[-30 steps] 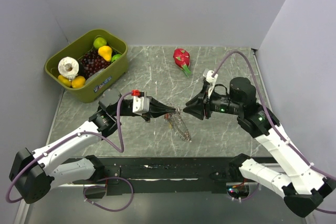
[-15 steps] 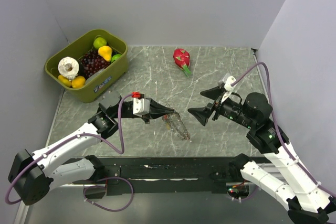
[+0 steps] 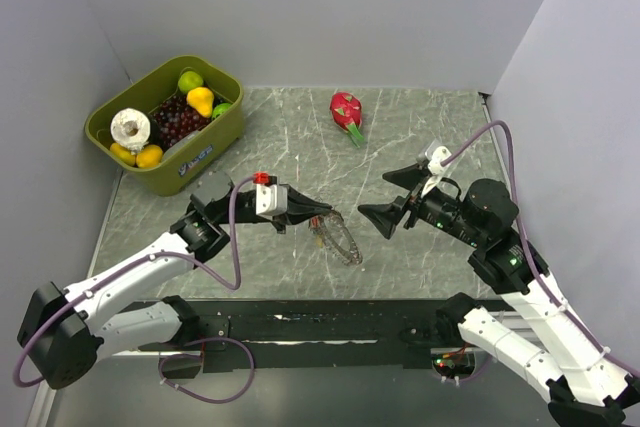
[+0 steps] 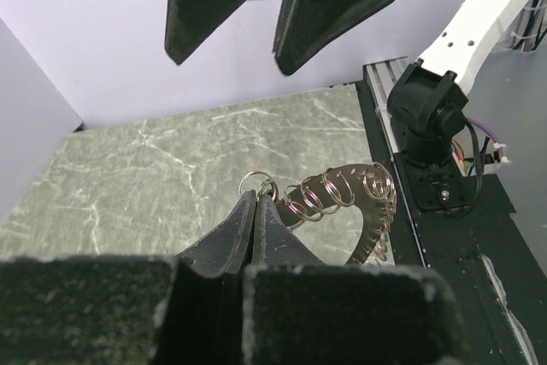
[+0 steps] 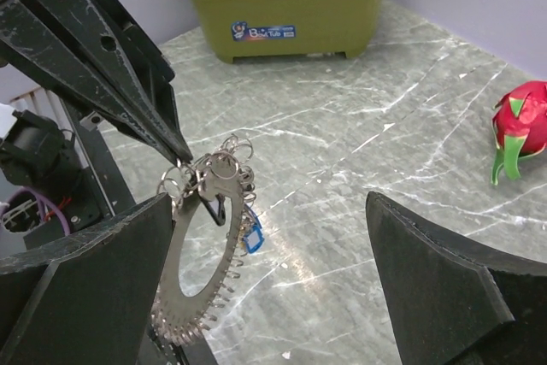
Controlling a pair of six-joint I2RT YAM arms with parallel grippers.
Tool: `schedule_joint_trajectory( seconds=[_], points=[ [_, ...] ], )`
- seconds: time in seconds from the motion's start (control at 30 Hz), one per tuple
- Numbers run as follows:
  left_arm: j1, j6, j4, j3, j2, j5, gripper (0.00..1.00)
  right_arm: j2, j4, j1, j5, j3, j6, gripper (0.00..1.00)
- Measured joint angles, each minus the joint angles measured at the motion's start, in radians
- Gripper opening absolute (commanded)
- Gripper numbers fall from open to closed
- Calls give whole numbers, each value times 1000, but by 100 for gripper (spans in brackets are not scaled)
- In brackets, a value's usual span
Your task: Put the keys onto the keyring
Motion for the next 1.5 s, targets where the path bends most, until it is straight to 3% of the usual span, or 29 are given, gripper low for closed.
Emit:
schedule_joint_trajectory(
  seconds=[0.3, 0.97, 1.17, 1.5],
  points=[
    [31, 1, -8, 61, 145, -12, 1, 27, 19, 0, 1, -6, 0, 100],
    [74, -14, 8, 555, 727, -227, 1, 82, 19, -16, 34, -6, -4, 100],
    [73, -60, 122, 514, 800, -317, 1, 82, 12, -24, 41, -6, -7, 100],
    [-10, -137, 308, 219, 840, -457, 1, 68, -5, -36, 45, -6, -10, 100]
  ],
)
